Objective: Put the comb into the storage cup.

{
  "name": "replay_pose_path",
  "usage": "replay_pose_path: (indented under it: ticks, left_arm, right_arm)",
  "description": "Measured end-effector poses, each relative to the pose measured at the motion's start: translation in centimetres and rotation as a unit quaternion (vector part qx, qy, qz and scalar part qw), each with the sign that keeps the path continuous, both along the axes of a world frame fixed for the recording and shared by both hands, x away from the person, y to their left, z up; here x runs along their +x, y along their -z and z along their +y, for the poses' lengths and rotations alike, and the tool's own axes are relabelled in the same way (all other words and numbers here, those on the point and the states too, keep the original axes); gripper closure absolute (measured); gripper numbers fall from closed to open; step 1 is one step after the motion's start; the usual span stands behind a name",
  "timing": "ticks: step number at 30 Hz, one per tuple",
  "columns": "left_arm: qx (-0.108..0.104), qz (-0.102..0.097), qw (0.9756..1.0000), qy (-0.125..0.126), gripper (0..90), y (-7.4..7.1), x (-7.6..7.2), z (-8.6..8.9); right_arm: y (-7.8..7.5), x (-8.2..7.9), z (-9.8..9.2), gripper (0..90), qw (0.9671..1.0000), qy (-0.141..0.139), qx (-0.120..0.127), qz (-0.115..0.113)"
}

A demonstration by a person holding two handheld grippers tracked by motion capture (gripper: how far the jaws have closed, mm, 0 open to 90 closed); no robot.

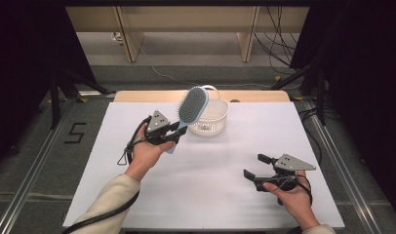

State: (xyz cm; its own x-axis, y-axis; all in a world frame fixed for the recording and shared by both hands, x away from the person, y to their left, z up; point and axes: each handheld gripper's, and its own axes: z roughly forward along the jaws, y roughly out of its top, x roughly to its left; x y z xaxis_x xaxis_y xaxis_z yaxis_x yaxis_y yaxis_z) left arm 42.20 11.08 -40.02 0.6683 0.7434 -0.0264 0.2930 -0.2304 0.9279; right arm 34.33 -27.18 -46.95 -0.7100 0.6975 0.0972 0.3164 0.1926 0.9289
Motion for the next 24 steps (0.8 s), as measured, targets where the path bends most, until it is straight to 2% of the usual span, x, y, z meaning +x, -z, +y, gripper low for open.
replay_pose_path:
  ticks: [24]
  left_arm:
    - [-0.007, -0.003, 1.0000, -0.001, 69.7, -0.34, 0.30, -0.31]
  right_arm:
    - [0.01, 0.01, 0.00, 16.1, 1.0000, 0.000, 0.001, 0.000]
